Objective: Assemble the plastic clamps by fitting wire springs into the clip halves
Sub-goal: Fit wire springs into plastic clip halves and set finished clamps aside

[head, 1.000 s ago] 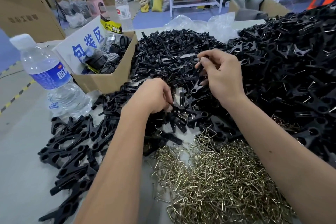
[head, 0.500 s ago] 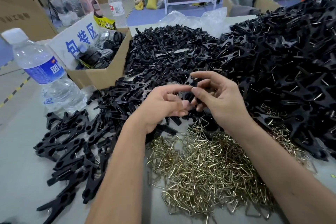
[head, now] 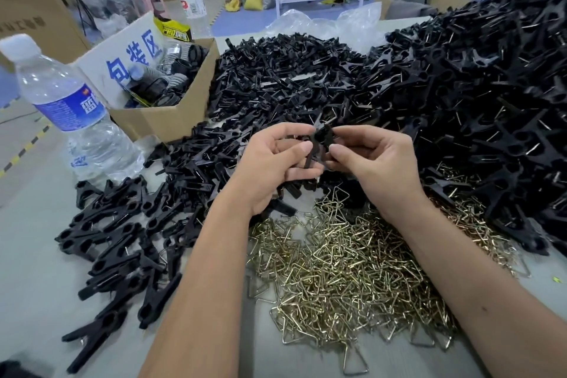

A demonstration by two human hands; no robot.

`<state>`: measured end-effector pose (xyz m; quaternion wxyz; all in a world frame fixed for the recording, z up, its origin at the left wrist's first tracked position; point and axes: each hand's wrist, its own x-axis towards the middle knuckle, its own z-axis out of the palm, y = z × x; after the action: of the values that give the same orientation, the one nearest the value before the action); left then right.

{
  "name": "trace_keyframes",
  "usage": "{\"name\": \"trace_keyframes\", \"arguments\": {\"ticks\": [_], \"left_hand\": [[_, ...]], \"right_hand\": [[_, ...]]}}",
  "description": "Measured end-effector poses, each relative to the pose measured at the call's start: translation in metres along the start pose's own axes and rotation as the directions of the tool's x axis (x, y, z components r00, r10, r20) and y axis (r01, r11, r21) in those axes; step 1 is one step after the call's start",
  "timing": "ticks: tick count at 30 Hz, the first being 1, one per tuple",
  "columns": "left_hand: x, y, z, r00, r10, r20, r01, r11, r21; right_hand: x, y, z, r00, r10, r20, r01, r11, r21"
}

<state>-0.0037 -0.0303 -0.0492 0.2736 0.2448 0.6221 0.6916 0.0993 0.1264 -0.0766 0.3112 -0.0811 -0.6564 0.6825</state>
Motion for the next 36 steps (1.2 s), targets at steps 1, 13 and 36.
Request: {"name": "trace_keyframes", "arguments": {"ticks": [1, 13, 36], "left_hand": [[0.000, -0.001, 0.002, 1.000, 0.006, 0.017, -0.006, 1.000, -0.022], [0.003, -0.007, 0.004, 0.984, 0.149, -0.092, -0.138, 0.983, 0.117], [0.004, -0.008, -0.001, 0.984, 0.180, -0.013, -0.178, 0.981, 0.075]], "right_hand": [[0.000, -0.001, 0.000, 1.000, -0.002, 0.004, 0.002, 1.000, -0.002], [-0.001, -0.002, -0.001, 1.000, -0.027, 0.012, 0.028, 0.999, -0.024], [-0.003, -0.010, -0.004, 0.997, -0.030, 0.076, 0.041, 0.988, -0.147]]}}
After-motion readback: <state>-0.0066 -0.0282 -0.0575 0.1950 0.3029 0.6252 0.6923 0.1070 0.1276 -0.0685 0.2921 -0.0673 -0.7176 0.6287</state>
